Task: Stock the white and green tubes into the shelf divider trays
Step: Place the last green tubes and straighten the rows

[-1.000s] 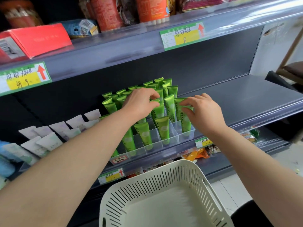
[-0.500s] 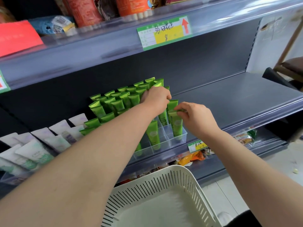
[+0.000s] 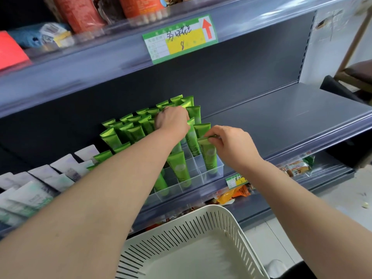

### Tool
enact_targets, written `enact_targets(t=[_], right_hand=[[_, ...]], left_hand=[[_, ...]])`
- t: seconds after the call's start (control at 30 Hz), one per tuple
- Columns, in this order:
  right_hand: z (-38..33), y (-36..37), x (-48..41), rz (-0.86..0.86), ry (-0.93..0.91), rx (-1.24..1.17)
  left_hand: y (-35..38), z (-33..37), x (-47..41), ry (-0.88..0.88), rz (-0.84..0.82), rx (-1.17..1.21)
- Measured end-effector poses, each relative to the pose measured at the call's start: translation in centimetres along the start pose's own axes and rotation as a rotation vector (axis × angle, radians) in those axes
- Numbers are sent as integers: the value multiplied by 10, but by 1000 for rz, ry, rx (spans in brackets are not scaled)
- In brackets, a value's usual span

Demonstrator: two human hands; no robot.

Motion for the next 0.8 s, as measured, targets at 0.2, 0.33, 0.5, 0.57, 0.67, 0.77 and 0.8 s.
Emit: enact_targets(t=[0.2,0.33,0.5,0.57,0.67,0.77,0.8], right_hand=[[3,-2,0,-10,-13,-2],[2,-1,1,-11,-24,-1],[0,-1,2,-1,-35,5],[-1,-1,2,-1,-34,8],[-1,-3,3,3,-27,16],[2,-4,4,11,3,14],[3,-4,4,15,14,9]], left_hand=[[3,-3,1,-21,-17,45],[-8,1,9,-5,21,197],[-25,25,25,165,27,312],[-19,34,28,206,-30,190],[-18,31,27,164,-29,120],[-20,23,25,152,-20,54],[-19,20,25,139,-34,47]])
Point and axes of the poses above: each hand's wrist, its own x-axis away from the middle knuckle, its own y-axis out of the palm, z = x × y, the point moved 8 cm from there along -x, towards the middle knuckle, and after that the axes turned 2 degrees about -z, right-handed, at the moved point
